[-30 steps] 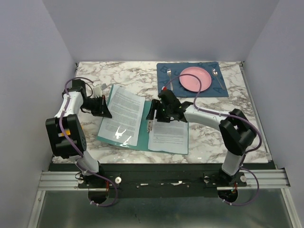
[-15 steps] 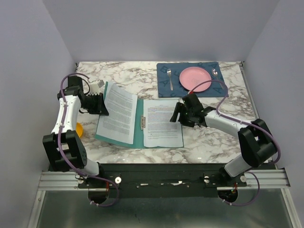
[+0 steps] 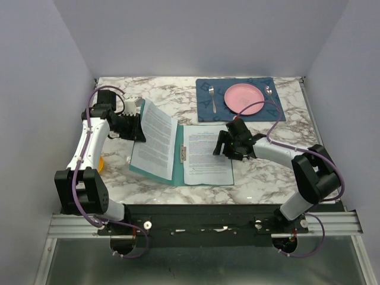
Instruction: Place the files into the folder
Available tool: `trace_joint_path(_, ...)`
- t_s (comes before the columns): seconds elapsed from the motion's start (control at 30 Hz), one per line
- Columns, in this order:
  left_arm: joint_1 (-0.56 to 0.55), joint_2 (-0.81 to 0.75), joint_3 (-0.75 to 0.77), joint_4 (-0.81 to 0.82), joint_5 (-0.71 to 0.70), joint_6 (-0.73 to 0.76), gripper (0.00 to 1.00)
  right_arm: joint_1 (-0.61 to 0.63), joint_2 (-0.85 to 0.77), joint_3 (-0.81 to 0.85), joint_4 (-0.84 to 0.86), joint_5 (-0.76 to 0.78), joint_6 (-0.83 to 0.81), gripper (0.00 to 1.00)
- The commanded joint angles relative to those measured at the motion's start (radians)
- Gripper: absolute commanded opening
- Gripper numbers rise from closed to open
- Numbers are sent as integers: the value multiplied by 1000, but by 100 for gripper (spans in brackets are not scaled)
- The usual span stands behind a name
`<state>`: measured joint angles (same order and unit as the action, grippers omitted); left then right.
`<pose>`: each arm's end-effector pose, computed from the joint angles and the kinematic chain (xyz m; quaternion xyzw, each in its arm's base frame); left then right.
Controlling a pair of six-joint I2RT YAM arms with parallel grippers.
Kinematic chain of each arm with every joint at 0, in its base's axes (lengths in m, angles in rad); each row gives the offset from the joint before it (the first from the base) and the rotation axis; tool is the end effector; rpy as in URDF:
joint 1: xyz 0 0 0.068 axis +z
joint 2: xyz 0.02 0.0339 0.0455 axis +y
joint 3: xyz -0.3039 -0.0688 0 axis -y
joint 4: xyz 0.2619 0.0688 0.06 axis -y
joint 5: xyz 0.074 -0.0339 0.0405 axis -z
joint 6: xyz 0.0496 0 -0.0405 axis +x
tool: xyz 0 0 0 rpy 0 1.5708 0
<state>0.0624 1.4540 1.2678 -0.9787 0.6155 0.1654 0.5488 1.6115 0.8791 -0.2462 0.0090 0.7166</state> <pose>0.2995 -0.0100 0.3206 0.1090 0.9291 -0.2729 0.2246 0.2871 0.1750 0.1841 0.0815 0.9530 0.1691 0.2379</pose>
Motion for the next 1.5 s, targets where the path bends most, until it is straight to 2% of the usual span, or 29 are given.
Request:
trace_joint_path(0.0, -10, -29, 38, -9, -32, -32, 24, -12, -39, 15, -48, 83, -55, 82)
trace_joint_path(0.3, -16, -37, 44, -9, -31, -33, 24, -56, -52, 18, -67, 80, -63, 83)
trace_joint_path(0.63, -59, -57, 62, -11, 50, -78, 25, -55, 30, 18, 42, -89, -23, 81)
trace_joint_path(0.8, -148, -38, 87, -6, 101, -113, 26, -50, 60, 21, 68, -122, -2, 80)
trace_joint_path(1.07, -271, 52, 154, 3, 199, -161, 35, -15, 109, 21, 97, -170, 17, 80)
trace_joint_path(1.1, -288, 60, 162, 6, 204, -161, 39, -12, 117, 24, 93, -170, 18, 80)
trace_joint_path(1.2, -346, 92, 192, 17, 217, -162, 41, -10, 110, 17, 53, -123, 18, 81)
trace_joint_path(1.27, -387, 123, 220, 20, 208, -162, 41, -12, 76, 18, -11, -37, 6, 82)
trace_joint_path(1.33, -410, 144, 249, 23, 199, -191, 41, -16, 45, 21, -57, 56, -14, 84)
trace_joint_path(1.47, -438, 190, 277, 28, 188, -201, 41, -38, -30, 23, -136, 137, -32, 85)
